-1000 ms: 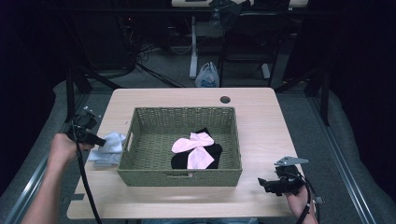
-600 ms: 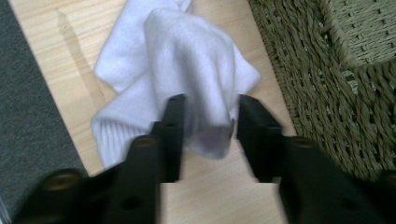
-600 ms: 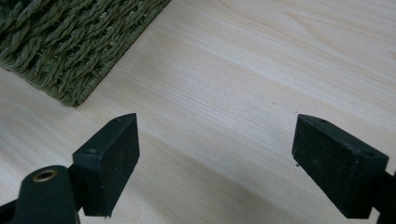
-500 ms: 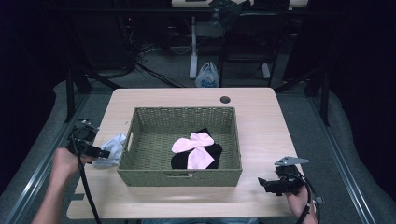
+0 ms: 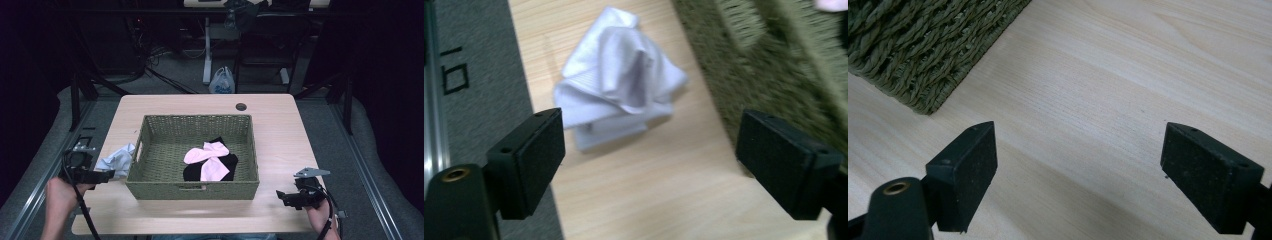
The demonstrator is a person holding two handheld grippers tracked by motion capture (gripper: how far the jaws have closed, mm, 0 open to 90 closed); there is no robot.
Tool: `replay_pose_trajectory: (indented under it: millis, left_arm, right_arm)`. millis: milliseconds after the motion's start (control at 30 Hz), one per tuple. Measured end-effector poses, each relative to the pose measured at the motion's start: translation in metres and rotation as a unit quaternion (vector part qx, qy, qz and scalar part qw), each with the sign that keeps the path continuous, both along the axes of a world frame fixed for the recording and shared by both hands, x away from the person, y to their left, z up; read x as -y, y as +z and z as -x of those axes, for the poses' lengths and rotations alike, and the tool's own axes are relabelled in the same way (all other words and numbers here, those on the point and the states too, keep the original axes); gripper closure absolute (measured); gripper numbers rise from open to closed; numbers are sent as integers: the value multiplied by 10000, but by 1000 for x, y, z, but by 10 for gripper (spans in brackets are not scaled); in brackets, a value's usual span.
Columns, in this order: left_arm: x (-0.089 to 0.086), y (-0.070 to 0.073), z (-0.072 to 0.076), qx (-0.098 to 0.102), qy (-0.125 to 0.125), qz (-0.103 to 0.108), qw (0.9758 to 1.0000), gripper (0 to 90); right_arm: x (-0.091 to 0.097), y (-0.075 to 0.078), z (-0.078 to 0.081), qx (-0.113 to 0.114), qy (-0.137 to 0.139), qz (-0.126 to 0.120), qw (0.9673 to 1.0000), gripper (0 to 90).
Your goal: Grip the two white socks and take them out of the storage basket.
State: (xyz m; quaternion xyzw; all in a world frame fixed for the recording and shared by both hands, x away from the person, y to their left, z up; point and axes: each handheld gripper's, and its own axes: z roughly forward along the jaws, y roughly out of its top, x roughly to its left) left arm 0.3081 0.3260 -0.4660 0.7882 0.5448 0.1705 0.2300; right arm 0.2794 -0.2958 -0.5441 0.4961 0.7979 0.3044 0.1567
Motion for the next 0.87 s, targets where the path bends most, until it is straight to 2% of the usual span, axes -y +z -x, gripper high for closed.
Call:
replay_pose_trajectory:
  millis: [133, 233, 467, 500, 567, 667, 733, 867]
  left_arm:
    - [3, -8, 17, 49, 25, 33, 10000, 120]
    - [0, -16, 27, 49, 97, 172, 9998, 120]
    - [7, -43, 46, -118, 185, 317, 9993, 107]
    - [8, -48, 50, -114, 231, 284, 9993, 119]
    - [9, -56, 56, -62, 310, 352, 9989, 112]
    - [9, -64, 59, -141, 346, 251, 9990, 111]
    - [6, -70, 58, -201, 431, 316, 9984, 97]
    - [9, -81, 53, -281, 413, 200, 9986, 59]
  right_arm:
    - [0, 1, 1, 6, 27, 11, 10000, 147]
    - [0, 1, 1, 11, 22, 10, 10000, 147]
    - [0, 0, 0, 11, 35, 31, 10000, 147]
    - [0, 0, 1, 13, 32, 14, 10000, 147]
    - [0, 0, 1, 11, 28, 9, 10000, 147]
    - [0, 0, 0, -1, 49, 4, 10000, 147]
    - [-1, 0, 0, -14, 85, 18, 10000, 147]
    - [-2, 1, 1, 49, 102, 15, 9999, 147]
